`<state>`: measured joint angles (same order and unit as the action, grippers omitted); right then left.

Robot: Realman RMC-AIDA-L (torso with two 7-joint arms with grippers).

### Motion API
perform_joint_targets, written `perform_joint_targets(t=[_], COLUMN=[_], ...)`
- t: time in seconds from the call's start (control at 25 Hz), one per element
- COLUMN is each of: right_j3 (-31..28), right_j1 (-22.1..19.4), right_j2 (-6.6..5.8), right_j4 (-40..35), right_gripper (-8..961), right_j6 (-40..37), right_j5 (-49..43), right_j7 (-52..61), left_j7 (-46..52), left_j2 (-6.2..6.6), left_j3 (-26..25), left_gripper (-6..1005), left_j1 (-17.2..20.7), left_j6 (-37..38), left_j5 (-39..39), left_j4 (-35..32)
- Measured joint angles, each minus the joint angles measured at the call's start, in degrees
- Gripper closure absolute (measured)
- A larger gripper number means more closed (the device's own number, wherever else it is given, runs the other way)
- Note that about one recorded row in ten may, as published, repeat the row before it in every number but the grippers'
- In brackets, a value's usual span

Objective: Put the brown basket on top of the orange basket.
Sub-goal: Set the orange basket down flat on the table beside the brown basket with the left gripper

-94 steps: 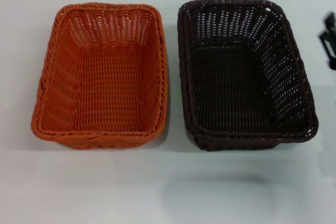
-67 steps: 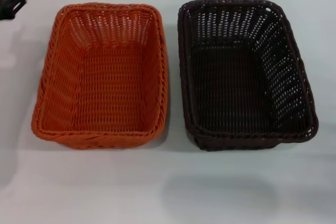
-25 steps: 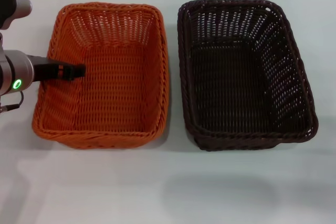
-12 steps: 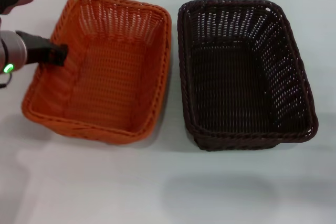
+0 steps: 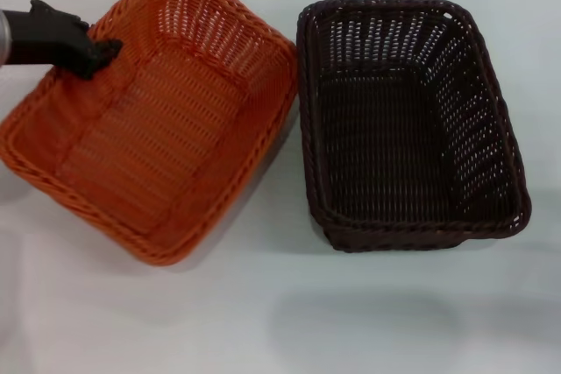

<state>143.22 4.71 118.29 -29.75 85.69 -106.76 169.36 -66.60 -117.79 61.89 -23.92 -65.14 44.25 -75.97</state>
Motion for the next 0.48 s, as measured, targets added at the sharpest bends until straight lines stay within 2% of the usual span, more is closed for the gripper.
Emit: perform_joint_targets(t=[0.12,0.28,0.48], right_j3=[0.2,0.5,0.5], right_j1=[0.0,0.4,0.6], right_j2=[0.07,0.21,0.28], right_j4=[-0.3,-0.3,-0.4], right_gripper=[122,123,123], right_j6=[0.2,0.1,0.0], right_j5=[0.0,-0.1,-0.7], right_j7=[0.0,0.0,0.0], left_j7=[-8.5,-17.1,-22.8], left_j2=[0.75,2.68,3.90], left_j3=[-6.7,-13.7,-15.3], left_gripper=[782,788,808], left_j1=[-3.8,-8.3,-11.4], left_j6=[-6.8,-15.0,-18.7], left_j5=[2.1,5.4,5.9], left_j4=[3.2,7.7,8.9])
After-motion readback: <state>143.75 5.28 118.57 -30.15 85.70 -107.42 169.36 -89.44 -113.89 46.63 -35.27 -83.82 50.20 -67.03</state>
